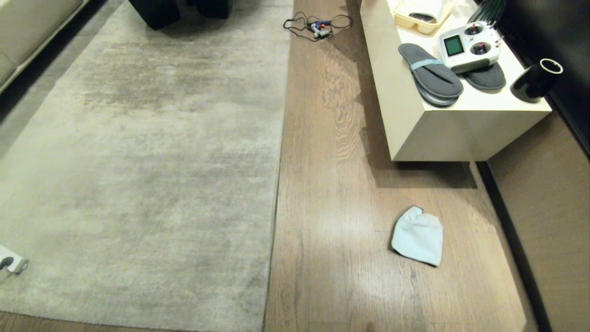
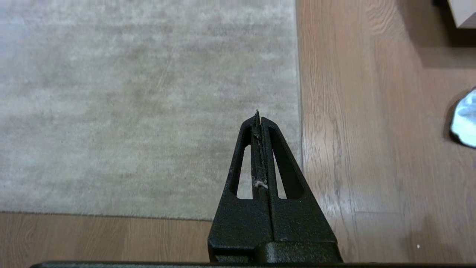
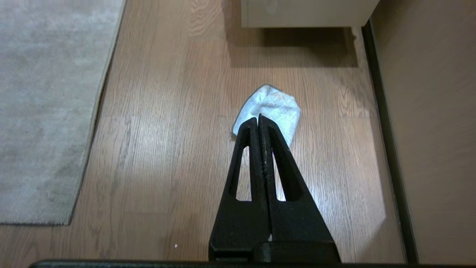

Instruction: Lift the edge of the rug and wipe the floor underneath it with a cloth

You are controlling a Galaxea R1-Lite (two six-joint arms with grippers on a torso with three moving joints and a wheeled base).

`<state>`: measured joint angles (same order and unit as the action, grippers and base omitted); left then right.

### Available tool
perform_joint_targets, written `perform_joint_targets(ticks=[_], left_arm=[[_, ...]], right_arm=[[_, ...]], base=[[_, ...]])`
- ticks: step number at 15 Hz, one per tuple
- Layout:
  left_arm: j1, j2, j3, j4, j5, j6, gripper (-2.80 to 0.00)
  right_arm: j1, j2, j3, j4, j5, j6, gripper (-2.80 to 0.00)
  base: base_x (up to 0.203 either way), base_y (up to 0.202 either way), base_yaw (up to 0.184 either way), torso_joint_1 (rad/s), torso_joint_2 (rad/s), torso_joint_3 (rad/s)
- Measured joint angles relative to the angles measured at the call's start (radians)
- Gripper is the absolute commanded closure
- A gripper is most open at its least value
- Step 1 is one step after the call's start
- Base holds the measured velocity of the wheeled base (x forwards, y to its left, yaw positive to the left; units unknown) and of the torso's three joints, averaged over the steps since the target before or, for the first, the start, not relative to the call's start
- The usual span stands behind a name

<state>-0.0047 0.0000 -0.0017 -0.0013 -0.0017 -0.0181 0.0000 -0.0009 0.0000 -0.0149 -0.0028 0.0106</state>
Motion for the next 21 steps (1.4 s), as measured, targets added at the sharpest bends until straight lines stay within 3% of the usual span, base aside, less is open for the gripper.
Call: perform_joint_targets(ticks=[21], left_arm=[[0.000,0.000,0.000,0.000,0.001,-0.004,0.00]], right_arm=[[0.000,0.001,0.000,-0.001,0.000,0.000,0.00]], base=[[0.000,0.000,0.000,0.002,0.00,0.203]])
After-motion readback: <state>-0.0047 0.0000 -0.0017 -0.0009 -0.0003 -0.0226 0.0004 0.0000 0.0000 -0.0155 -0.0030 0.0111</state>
